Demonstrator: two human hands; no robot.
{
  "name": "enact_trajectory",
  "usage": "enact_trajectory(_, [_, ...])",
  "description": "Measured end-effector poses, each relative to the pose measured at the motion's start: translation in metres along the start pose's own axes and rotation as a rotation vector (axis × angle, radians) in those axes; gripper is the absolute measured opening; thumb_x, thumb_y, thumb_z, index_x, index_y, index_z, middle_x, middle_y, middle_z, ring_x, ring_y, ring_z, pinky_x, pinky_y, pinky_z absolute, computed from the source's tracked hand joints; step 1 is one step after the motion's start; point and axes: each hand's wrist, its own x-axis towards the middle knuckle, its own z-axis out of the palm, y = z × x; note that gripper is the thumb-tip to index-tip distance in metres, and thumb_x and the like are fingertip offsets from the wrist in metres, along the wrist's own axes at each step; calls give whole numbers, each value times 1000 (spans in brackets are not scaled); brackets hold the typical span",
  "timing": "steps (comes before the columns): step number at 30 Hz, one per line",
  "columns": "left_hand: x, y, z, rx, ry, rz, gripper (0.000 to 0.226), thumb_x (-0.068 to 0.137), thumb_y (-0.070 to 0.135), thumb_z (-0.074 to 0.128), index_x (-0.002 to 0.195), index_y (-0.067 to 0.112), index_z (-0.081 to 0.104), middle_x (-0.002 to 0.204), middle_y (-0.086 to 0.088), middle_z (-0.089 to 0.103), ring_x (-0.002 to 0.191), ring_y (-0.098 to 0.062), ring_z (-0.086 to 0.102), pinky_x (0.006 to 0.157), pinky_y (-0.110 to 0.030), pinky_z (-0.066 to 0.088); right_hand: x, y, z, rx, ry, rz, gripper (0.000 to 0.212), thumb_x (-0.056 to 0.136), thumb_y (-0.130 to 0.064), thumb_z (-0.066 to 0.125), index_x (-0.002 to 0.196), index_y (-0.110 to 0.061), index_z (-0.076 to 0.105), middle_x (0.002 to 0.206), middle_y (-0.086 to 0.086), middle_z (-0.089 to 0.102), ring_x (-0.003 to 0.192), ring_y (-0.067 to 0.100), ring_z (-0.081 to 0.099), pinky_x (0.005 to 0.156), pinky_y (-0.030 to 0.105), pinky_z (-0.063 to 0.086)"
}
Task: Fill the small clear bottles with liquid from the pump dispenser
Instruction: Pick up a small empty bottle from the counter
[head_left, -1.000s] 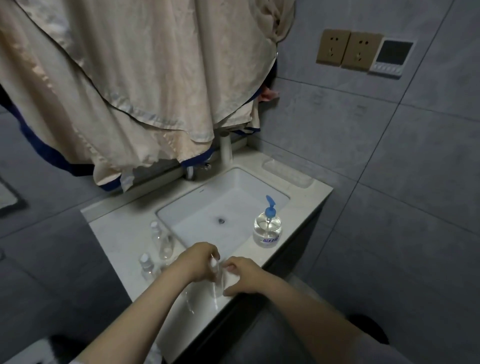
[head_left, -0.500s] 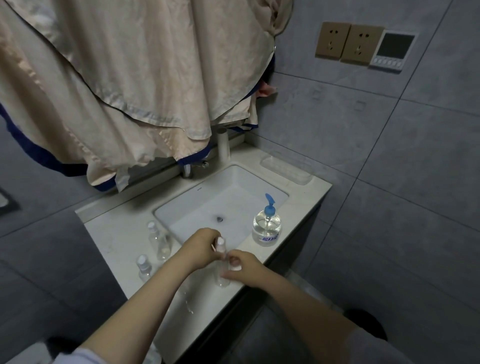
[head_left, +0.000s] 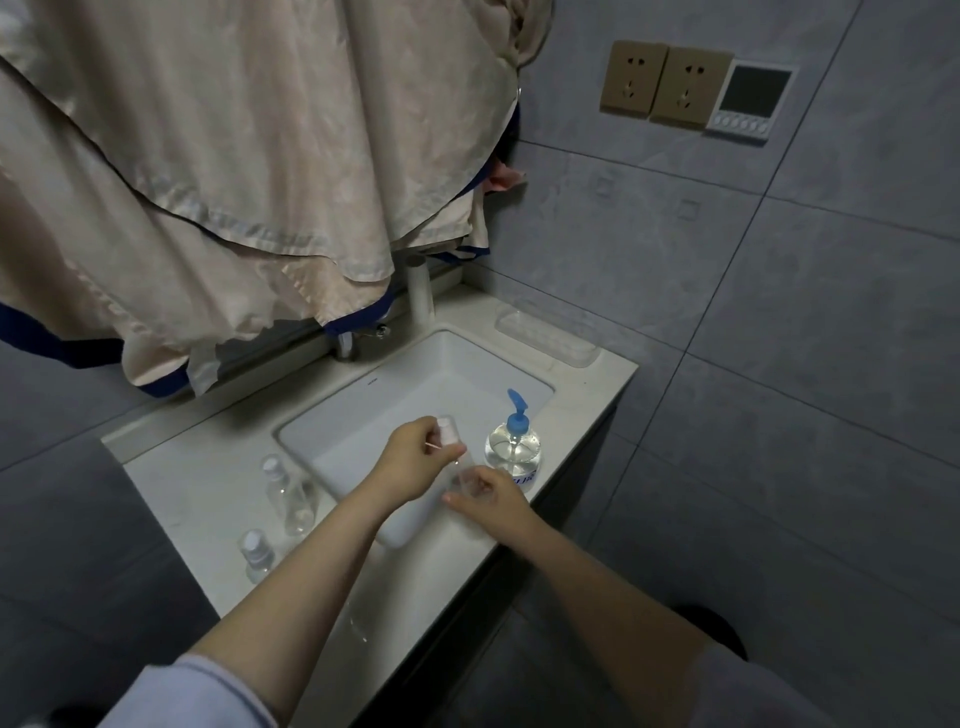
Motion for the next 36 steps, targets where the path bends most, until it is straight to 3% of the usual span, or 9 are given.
enact_trajectory(3, [5,1,0,-132,7,-54,19,85,12,63,89,-5,57,79,-11,58,77,-23,57,74,-40,52,2,-3,-9,121,-89,110,43,81,-31,74,116,-15,54,112,-8,57,99,8,54,81,20,44])
enact_trajectory(8, [16,-2,-5,-269,50,-131,27,85,10,64,62,15,50,71,-7,56,77,-23,58,67,-28,49,5,-1,-20,284,-294,196,44,91,-29,61,132,-19,50,112,-3,61,102,14,55,96,34,43])
enact_trajectory(10, [19,-4,-5,-306,62,-152,29,84,10,64,61,11,49,75,-12,57,75,-22,58,69,-30,49,6,-2,-20,279,-249,159,45,89,-22,65,131,-12,51,106,-4,61,89,10,57,84,25,48])
enact_trajectory(12, [20,-5,-4,-357,55,-164,20,85,11,64,71,2,53,81,-16,60,73,-18,59,75,-35,49,7,-4,-17,256,-176,127,43,85,-18,71,124,-13,53,105,-6,59,82,6,58,72,16,50])
enact_trajectory(14, [21,-5,-3,-406,51,-171,17,85,12,64,87,-5,59,86,-18,62,71,-15,59,76,-33,50,9,-8,-16,262,-175,137,41,82,-24,73,118,-21,53,107,-9,57,89,8,58,78,21,50])
enact_trajectory(19, [26,-4,-8,-436,45,-197,26,86,12,62,99,-10,60,88,-17,61,72,-15,57,71,-27,48,13,-10,-18,563,-330,268,39,98,-44,39,123,-17,55,110,-6,65,100,12,63,79,25,51])
enact_trajectory(24, [29,-3,-9,-517,9,-232,22,88,16,61,97,-4,64,87,-9,66,71,-11,58,73,-25,50,14,-14,-22,716,-344,279,43,77,-42,70,109,-14,60,84,-7,68,80,9,63,71,26,52])
enact_trajectory(29, [32,-3,-8,-529,15,-259,19,88,20,62,90,2,65,87,-6,67,72,-11,60,73,-24,50,19,-14,-23,766,-360,389,48,92,-54,46,110,-16,68,100,4,65,80,16,61,72,29,52])
enact_trajectory(36, [36,0,-8,-532,6,-279,29,86,23,63,100,-2,66,87,-5,68,75,-12,60,85,-30,51,16,-20,-29,741,-361,361,37,83,-45,63,108,-18,65,102,2,62,96,18,59,79,33,55])
